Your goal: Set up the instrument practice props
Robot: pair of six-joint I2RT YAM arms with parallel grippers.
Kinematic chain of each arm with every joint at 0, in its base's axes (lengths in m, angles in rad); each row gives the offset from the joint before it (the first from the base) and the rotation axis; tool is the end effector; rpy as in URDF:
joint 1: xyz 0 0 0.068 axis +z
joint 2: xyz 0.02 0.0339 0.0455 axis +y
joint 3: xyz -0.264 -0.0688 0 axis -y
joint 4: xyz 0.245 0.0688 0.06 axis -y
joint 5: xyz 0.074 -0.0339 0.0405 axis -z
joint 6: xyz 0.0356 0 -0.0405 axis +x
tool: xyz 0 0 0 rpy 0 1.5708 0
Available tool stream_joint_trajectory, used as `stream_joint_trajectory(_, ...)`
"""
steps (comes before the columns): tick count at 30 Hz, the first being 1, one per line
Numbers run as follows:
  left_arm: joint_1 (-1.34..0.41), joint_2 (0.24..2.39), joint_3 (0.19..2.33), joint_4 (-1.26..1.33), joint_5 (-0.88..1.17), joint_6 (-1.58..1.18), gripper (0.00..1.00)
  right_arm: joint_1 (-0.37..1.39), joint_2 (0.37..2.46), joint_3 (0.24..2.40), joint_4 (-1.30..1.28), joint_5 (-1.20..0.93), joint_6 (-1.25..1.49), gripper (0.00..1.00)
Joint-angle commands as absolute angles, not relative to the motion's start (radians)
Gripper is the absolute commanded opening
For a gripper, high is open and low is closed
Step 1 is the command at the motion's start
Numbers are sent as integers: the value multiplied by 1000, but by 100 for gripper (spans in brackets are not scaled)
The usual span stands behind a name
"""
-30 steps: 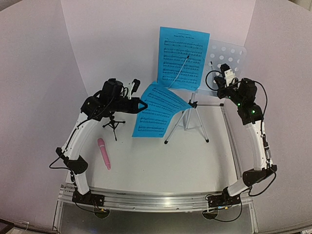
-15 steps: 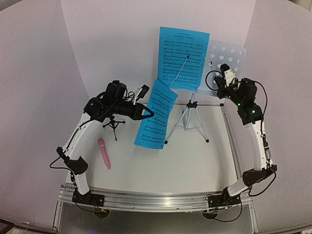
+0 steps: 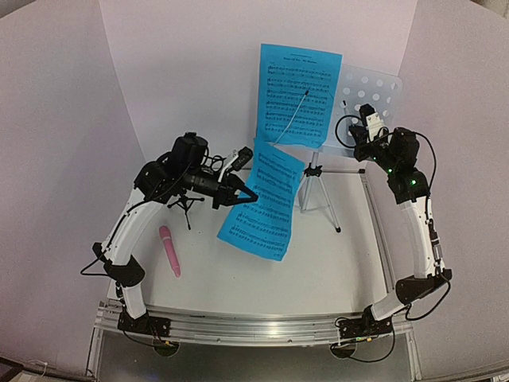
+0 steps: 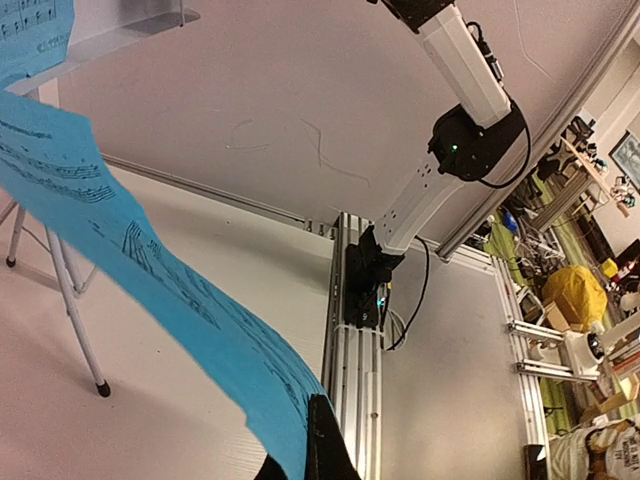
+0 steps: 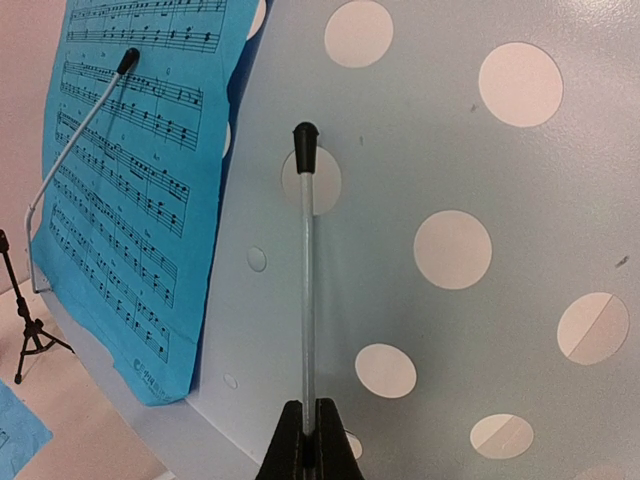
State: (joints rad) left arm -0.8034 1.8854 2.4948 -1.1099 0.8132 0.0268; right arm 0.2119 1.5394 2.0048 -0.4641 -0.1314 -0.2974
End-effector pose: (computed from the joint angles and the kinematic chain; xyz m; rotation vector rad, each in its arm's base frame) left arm 0.2276 -0.2732 0.5067 1.3325 1.6992 -1.3035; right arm 0.3050 0.0704 0.5411 -0.4944 1.4897 0.0359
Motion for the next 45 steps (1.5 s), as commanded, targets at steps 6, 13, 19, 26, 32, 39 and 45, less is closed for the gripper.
stream_joint_trajectory(6, -813, 1919, 2675, -932, 736, 112, 0, 221, 1560, 2017, -469, -191, -257, 0)
stream_joint_trajectory(13, -784, 1975, 2706, -695, 729, -82, 0, 221, 1551, 2010, -442, -188, -219, 0)
stream_joint_trajectory(19, -781, 2032, 2707, -495, 729, -117, 0, 221, 1541, 1995, -434, -193, -214, 0)
stream_joint_trajectory(26, -781, 2085, 2694, -294, 651, -168, 0, 220, 1531, 1981, -430, -197, -209, 0)
stream_joint_trajectory(32, -782, 2134, 2702, -155, 533, -193, 0, 221, 1525, 1967, -425, -194, -196, 0)
stream_joint_trajectory(39, -792, 2171, 2674, -59, 560, -141, 0, 221, 1523, 1959, -413, -206, -192, 0)
stream_joint_trajectory(45, -790, 2178, 2617, 34, 564, -100, 0, 221, 1522, 1952, -410, -225, -202, 0)
